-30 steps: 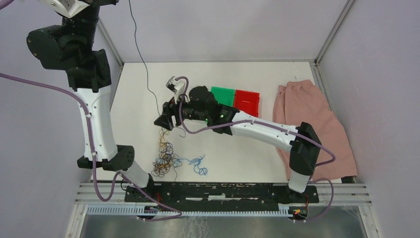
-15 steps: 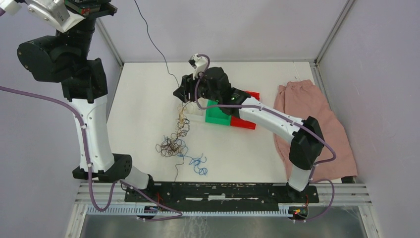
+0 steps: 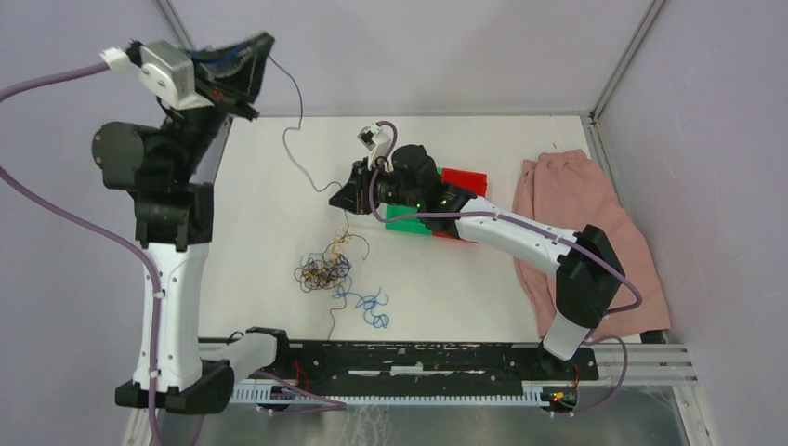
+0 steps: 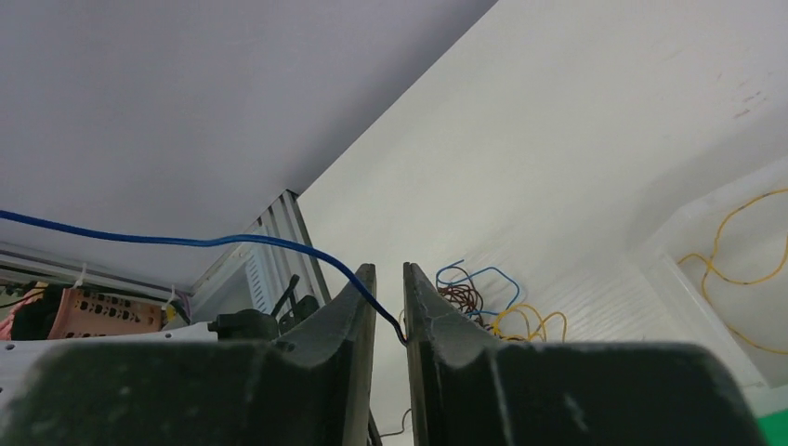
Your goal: Untangle the cables
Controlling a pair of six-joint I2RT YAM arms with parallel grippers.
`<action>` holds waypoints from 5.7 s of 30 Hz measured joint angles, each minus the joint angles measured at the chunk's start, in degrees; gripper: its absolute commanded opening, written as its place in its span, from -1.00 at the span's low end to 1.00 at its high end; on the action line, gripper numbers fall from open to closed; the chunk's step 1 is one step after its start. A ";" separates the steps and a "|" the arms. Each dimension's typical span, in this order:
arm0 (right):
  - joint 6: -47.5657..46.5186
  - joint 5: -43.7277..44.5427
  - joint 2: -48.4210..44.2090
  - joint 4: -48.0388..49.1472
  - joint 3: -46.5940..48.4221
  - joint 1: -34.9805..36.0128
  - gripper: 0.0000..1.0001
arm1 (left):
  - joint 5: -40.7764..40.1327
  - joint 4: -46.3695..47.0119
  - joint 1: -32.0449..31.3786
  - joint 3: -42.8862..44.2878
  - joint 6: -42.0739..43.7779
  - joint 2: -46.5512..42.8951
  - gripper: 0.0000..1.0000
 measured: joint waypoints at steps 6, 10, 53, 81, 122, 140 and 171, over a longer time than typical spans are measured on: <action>1.79 -2.99 -2.47 1.88 -2.73 -0.04 -0.61 | 0.17 -12.50 0.00 -24.68 -0.55 -14.93 -0.63; 3.08 -4.22 -4.37 2.95 -5.60 -0.04 -0.72 | -0.13 -20.44 0.00 -36.13 -0.44 -22.84 -0.19; 9.14 -14.10 -5.05 7.15 -6.49 -0.04 -0.93 | 23.23 -46.16 -0.11 -49.37 34.40 -24.63 -0.35; 8.13 -15.76 -6.56 6.21 -7.85 0.13 -0.95 | 20.06 -58.75 -0.15 -41.42 63.06 -18.43 -0.11; 13.66 -4.31 3.74 22.12 -9.14 9.16 -0.53 | 17.94 -22.34 -0.24 -30.62 15.76 -17.14 -0.94; 12.55 4.46 4.44 18.05 -16.24 9.75 -0.29 | 15.37 -10.03 -0.24 -7.48 9.86 -7.04 -0.94; 1.77 16.63 -26.86 -6.80 -27.26 -8.92 0.33 | 19.39 -5.99 -12.20 -20.02 5.60 -0.15 -0.94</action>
